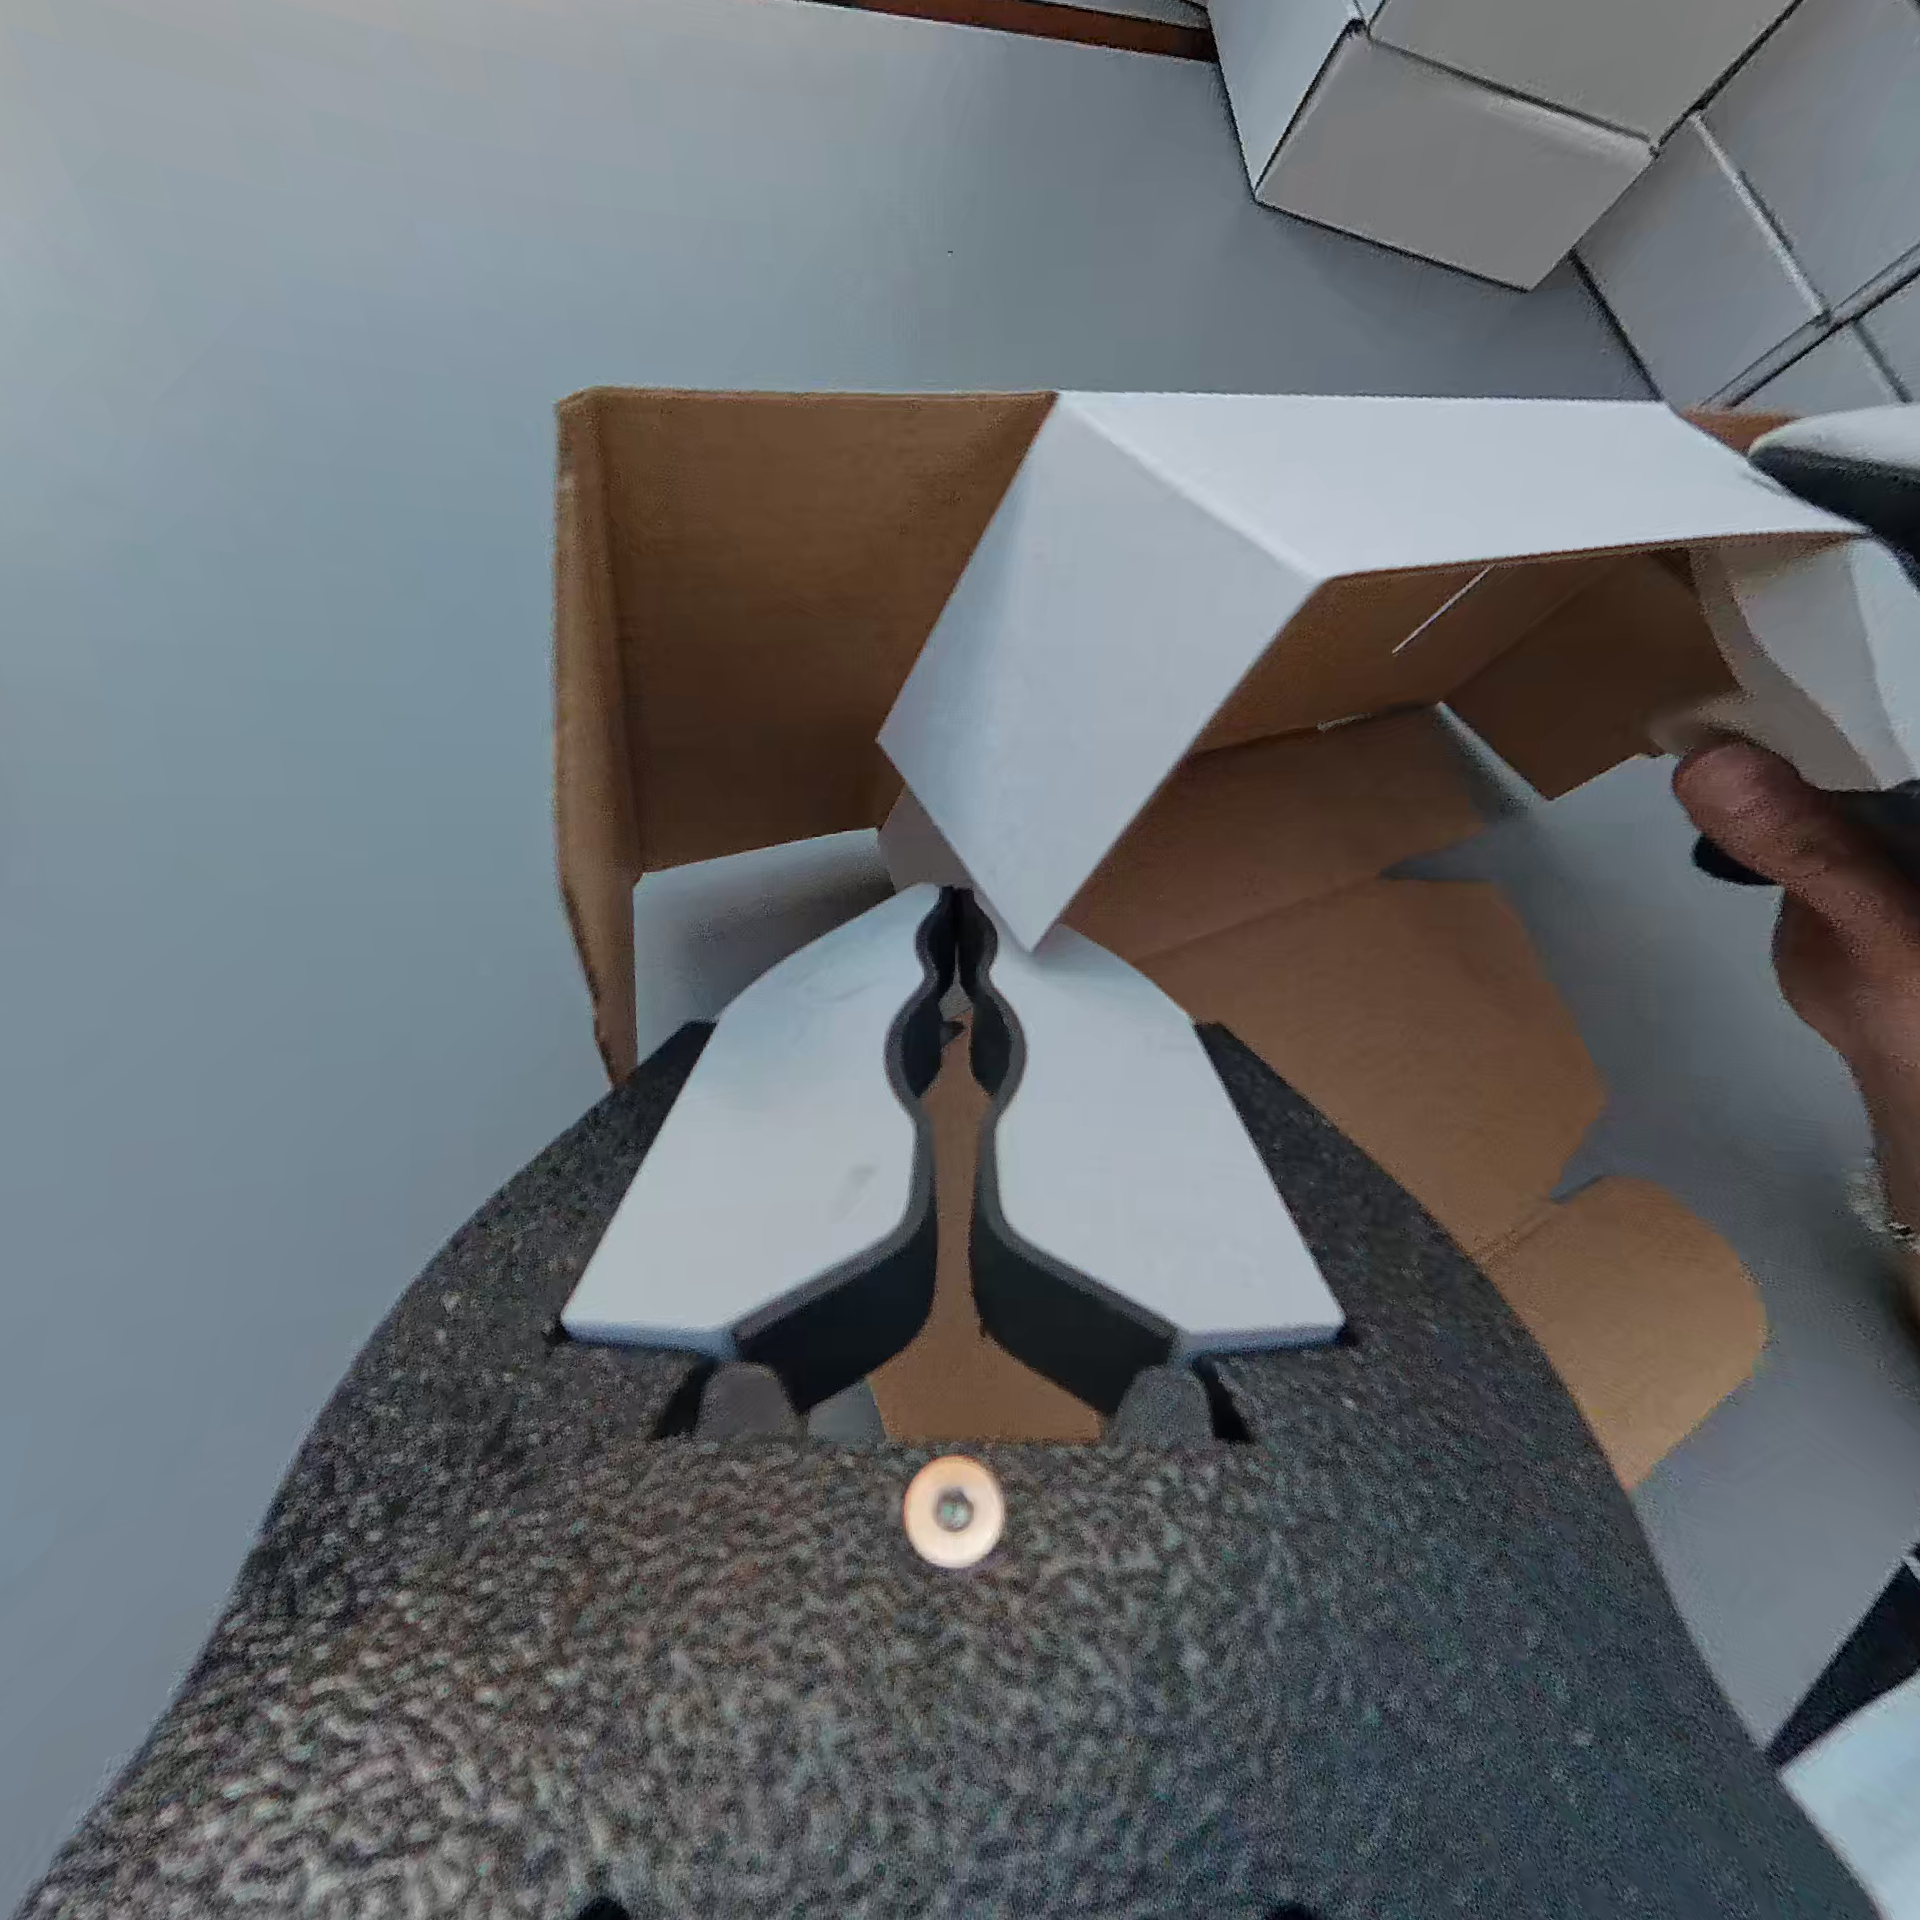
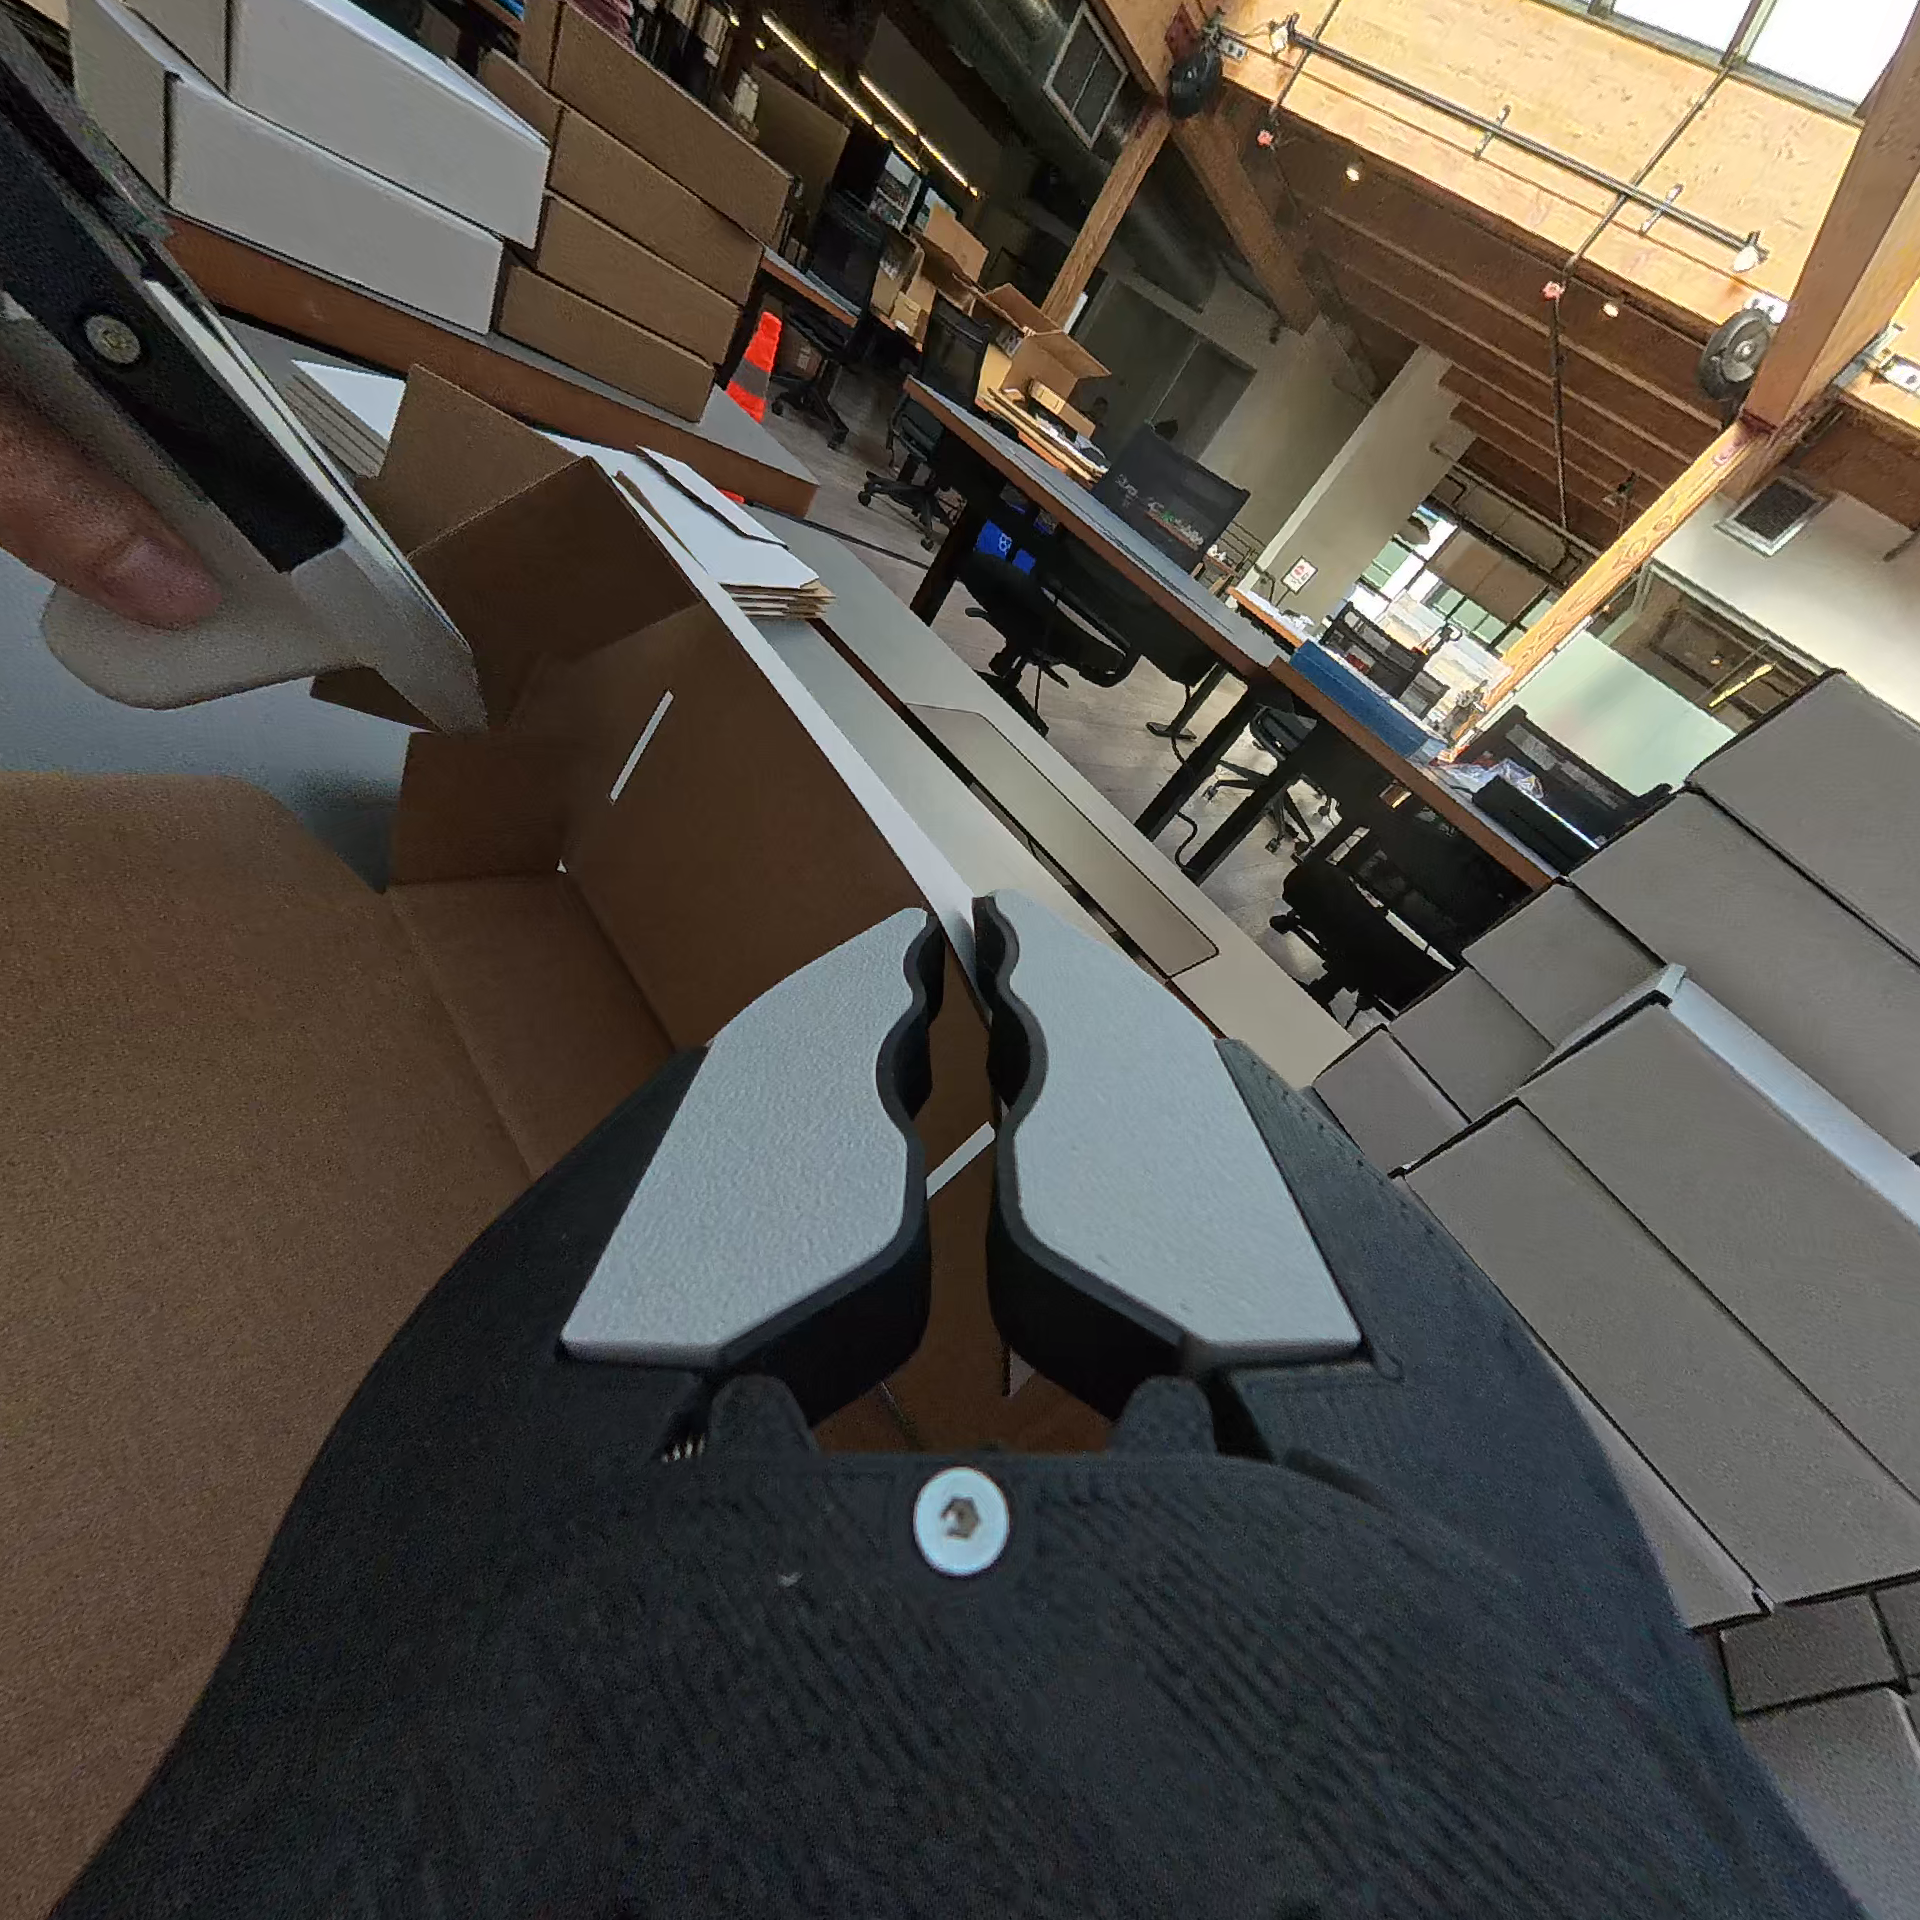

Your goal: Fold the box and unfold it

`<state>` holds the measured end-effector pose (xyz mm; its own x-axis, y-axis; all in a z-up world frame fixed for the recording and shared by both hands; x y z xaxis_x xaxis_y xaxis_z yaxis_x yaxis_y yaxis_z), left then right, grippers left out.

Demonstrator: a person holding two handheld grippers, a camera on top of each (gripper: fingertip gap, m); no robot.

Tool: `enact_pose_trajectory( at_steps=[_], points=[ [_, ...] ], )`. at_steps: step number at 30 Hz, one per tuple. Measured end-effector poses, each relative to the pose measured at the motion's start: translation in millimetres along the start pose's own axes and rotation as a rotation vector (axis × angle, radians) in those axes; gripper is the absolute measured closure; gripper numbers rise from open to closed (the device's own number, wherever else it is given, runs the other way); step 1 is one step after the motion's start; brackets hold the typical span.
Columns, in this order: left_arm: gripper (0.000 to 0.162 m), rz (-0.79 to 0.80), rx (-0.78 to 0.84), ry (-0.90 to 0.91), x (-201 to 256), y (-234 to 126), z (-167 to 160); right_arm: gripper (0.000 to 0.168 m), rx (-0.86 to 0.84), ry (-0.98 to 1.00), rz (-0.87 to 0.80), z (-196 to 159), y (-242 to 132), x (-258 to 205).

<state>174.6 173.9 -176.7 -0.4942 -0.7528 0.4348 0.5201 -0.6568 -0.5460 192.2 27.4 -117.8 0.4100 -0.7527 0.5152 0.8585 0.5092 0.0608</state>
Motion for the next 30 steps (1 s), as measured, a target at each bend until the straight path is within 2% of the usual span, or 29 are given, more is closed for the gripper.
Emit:
enact_pose_trajectory(
  at_steps=[1,6,11,15,18,21,26,28,30],
  points=[
    [0.162,0.041,-0.025,0.069,2.2,4.2,-1.0,0.162,-0.003,-0.007,0.006,-0.3,0.4,-1.5],
    [0.162,0.199,-0.202,0.382,5.6,27.0,-13.1,0.162,-0.008,-0.083,0.001,-2.3,0.6,-4.2],
    [0.162,0.277,-0.326,0.601,7.3,45.1,-24.5,0.162,-0.008,-0.117,-0.005,-3.6,1.3,-4.5],
    [0.162,0.318,-0.385,0.688,6.7,48.4,-27.7,0.162,-0.006,-0.134,-0.007,-4.3,1.8,-4.2],
    [0.162,0.289,-0.358,0.68,6.8,47.6,-27.3,0.163,-0.001,-0.178,-0.02,-4.6,1.6,-4.5],
    [0.162,0.219,-0.251,0.641,13.4,35.4,-20.3,0.163,0.007,-0.226,-0.037,-5.8,1.1,-2.6],
    [0.162,-0.039,0.143,0.567,35.3,-24.8,19.7,0.163,0.026,-0.294,-0.054,-10.4,1.7,0.4],
    [0.162,-0.068,0.338,0.532,29.0,-57.5,44.7,0.163,0.034,-0.299,-0.05,-10.2,2.9,0.0],
    [0.162,-0.028,0.458,0.499,5.4,-78.4,62.4,0.163,0.047,-0.297,-0.045,-10.5,3.5,0.0]
  ],
)
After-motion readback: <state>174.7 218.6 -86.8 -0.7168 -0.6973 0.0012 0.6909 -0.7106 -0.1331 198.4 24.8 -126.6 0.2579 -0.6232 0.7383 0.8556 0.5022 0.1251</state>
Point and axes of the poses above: each gripper's, where its closed fingertips meet, y out along the fingers, z out of its top, x = y × z across the jaws, the point moved 2 cm from there along -y, back along the fingers, and after that the axes turned 14 degrees about -z, right-handed, at the moved point
